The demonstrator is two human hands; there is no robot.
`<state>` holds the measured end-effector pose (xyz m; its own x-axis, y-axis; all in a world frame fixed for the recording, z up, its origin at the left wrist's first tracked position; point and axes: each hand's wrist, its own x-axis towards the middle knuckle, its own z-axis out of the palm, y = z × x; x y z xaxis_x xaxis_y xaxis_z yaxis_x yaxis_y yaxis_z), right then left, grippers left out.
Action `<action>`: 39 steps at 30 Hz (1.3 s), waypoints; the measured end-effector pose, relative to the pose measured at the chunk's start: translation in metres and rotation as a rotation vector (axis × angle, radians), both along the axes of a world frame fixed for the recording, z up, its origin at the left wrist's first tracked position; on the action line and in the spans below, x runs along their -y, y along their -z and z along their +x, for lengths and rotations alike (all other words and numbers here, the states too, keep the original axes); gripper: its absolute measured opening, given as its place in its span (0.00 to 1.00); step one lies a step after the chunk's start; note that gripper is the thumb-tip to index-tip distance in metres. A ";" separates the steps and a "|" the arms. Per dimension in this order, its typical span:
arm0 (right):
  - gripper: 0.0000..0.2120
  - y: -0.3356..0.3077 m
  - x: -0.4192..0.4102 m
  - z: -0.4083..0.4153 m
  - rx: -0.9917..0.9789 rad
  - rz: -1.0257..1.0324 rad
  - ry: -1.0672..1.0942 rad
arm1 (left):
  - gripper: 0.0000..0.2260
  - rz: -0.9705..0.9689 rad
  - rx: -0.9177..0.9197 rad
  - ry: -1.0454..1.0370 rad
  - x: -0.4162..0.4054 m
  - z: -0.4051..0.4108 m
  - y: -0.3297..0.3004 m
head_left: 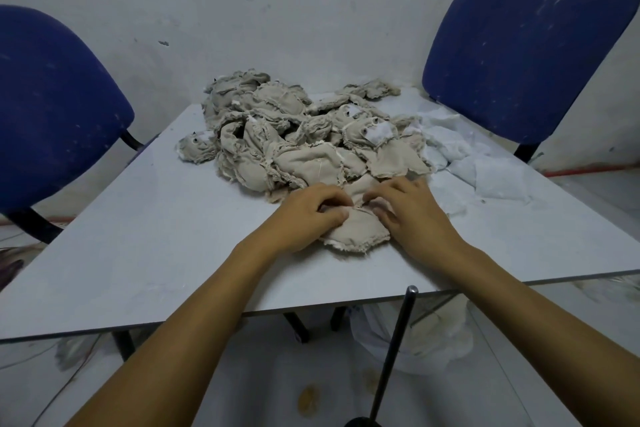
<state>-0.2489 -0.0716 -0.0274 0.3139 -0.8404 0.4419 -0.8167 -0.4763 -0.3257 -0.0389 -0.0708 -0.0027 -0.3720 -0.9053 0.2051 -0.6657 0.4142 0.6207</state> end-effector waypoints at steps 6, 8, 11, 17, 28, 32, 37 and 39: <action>0.14 -0.011 -0.008 0.011 -0.071 -0.018 -0.265 | 0.16 -0.165 0.178 -0.028 0.006 0.014 -0.004; 0.13 -0.015 -0.006 0.012 0.002 0.037 -0.262 | 0.13 -0.310 0.212 -0.138 0.004 0.014 -0.003; 0.11 -0.022 -0.005 0.012 0.067 0.014 -0.252 | 0.06 -0.348 0.216 -0.123 -0.002 0.010 -0.002; 0.16 -0.019 -0.001 0.013 -0.080 0.037 -0.172 | 0.13 -0.127 0.291 -0.055 -0.009 0.012 -0.005; 0.14 -0.026 -0.003 0.011 0.034 0.284 -0.225 | 0.05 -0.211 0.084 -0.139 -0.010 0.002 0.001; 0.15 -0.035 -0.001 0.003 -0.001 0.453 -0.195 | 0.09 -0.202 -0.163 -0.154 -0.006 0.000 0.000; 0.16 -0.038 0.001 0.004 -0.215 0.351 -0.222 | 0.11 -0.170 -0.168 -0.054 -0.004 0.003 -0.008; 0.11 -0.034 0.001 0.004 -0.132 0.275 -0.204 | 0.08 -0.079 -0.099 -0.017 -0.005 0.000 -0.010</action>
